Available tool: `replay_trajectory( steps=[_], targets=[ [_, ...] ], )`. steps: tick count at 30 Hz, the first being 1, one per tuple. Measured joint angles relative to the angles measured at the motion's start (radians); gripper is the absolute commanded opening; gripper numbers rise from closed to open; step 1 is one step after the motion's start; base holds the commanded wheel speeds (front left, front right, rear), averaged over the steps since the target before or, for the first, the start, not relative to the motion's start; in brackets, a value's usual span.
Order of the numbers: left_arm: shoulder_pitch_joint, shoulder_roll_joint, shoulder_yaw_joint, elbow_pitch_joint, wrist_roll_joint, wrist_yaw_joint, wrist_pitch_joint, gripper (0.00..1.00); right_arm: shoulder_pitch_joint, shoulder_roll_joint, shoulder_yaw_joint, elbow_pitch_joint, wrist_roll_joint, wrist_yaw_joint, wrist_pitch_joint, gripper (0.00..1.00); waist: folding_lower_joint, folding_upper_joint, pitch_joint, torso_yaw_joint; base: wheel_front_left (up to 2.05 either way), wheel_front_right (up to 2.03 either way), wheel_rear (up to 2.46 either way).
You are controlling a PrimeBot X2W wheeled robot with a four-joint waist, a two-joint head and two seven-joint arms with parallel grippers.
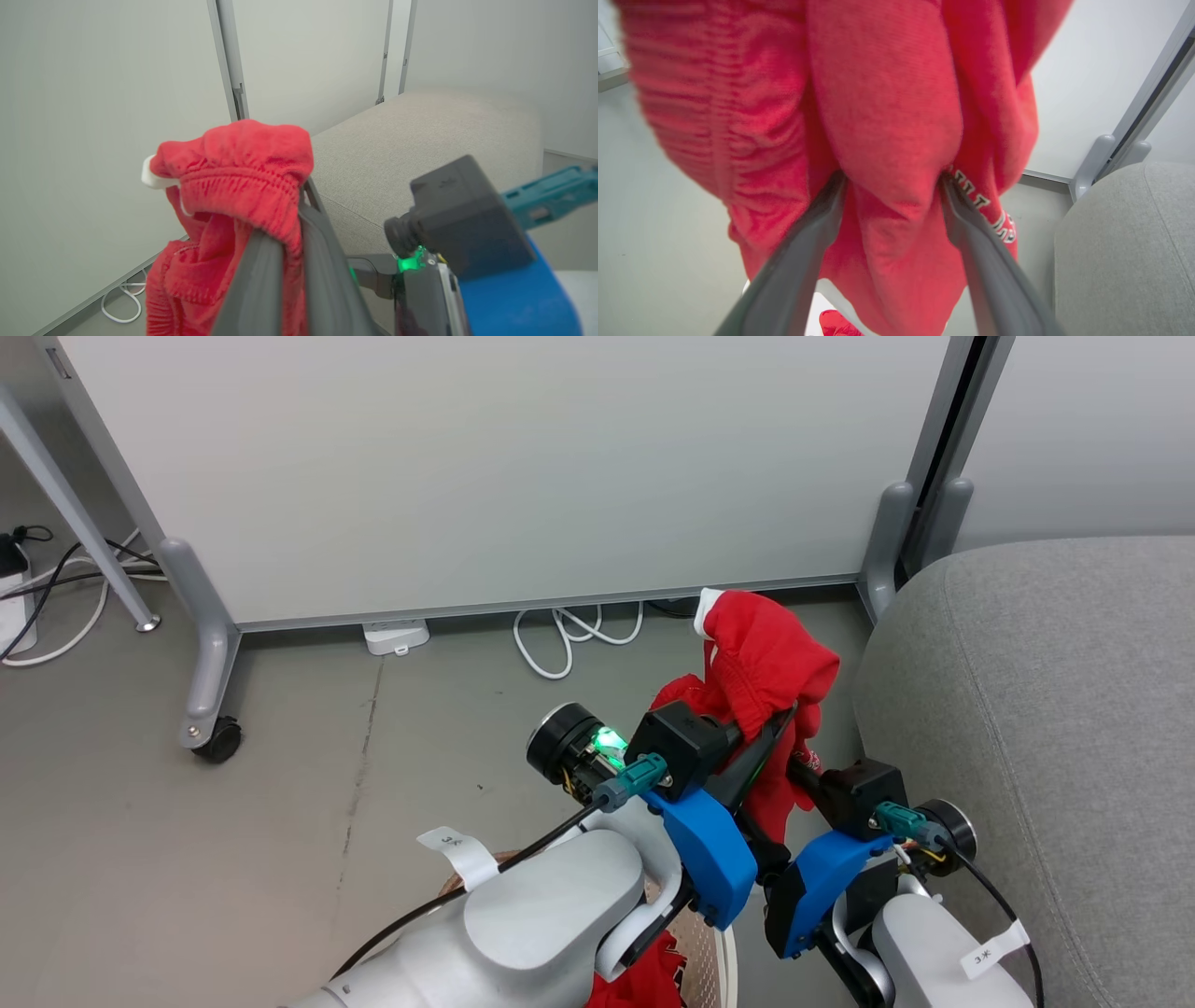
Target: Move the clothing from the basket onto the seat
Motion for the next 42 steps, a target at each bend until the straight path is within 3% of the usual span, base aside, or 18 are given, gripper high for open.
replay_trajectory(
  steps=[4,5,7,9,11,36,39,40,41,42],
  targets=[
    [0.000,0.000,-0.001,0.000,-0.003,-0.002,0.000,0.00,-0.018,0.000,0.014,0.029,0.010,0.000,-0.014,0.96,0.0000,0.0000,-0.005,-0.002,0.00,0.00,0.00],
    [0.000,0.000,-0.001,0.000,-0.003,-0.002,0.000,0.00,-0.020,0.000,0.018,0.036,0.012,0.000,-0.018,0.87,0.0000,0.0000,-0.005,-0.002,0.00,0.00,0.00],
    [0.000,0.000,-0.001,0.000,-0.003,-0.002,0.000,0.00,-0.027,0.000,0.022,0.049,0.021,0.000,-0.024,0.54,0.0000,0.0000,-0.006,-0.002,0.00,0.00,0.00],
    [0.000,0.000,-0.001,0.000,-0.008,-0.002,0.000,0.00,-0.034,0.001,0.028,0.058,0.027,0.000,-0.030,0.35,0.0000,0.0000,-0.007,-0.002,0.00,0.00,0.00],
    [0.000,0.000,-0.002,0.001,-0.009,-0.002,0.000,0.00,-0.036,0.001,0.034,0.069,0.034,0.000,-0.034,0.01,0.0000,0.0000,-0.007,-0.003,0.00,0.00,0.00],
    [0.000,0.000,-0.002,0.012,-0.010,0.001,0.000,0.02,-0.054,0.003,0.077,0.127,0.079,0.000,-0.075,0.00,0.0000,0.0000,-0.015,-0.011,0.00,0.00,0.00],
    [0.000,0.000,-0.002,0.012,-0.008,0.002,0.000,0.17,-0.057,0.004,0.081,0.130,0.084,0.000,-0.077,0.00,0.0000,0.0000,-0.016,-0.011,0.00,0.00,0.00],
    [0.000,0.000,-0.001,0.012,-0.007,0.002,0.000,0.30,-0.059,0.004,0.082,0.131,0.086,0.000,-0.078,0.00,0.0001,0.0000,-0.016,-0.011,0.00,0.00,0.00],
    [0.000,0.000,0.000,0.012,-0.005,0.002,0.000,0.49,-0.060,0.004,0.083,0.132,0.087,0.000,-0.078,0.00,0.0000,0.0000,-0.016,-0.012,0.00,0.00,0.00],
    [0.001,0.000,0.001,0.011,-0.001,0.002,0.000,0.92,-0.062,0.004,0.084,0.133,0.087,0.000,-0.078,0.00,0.0000,0.0000,-0.016,-0.012,0.00,0.00,0.00]
  ],
)
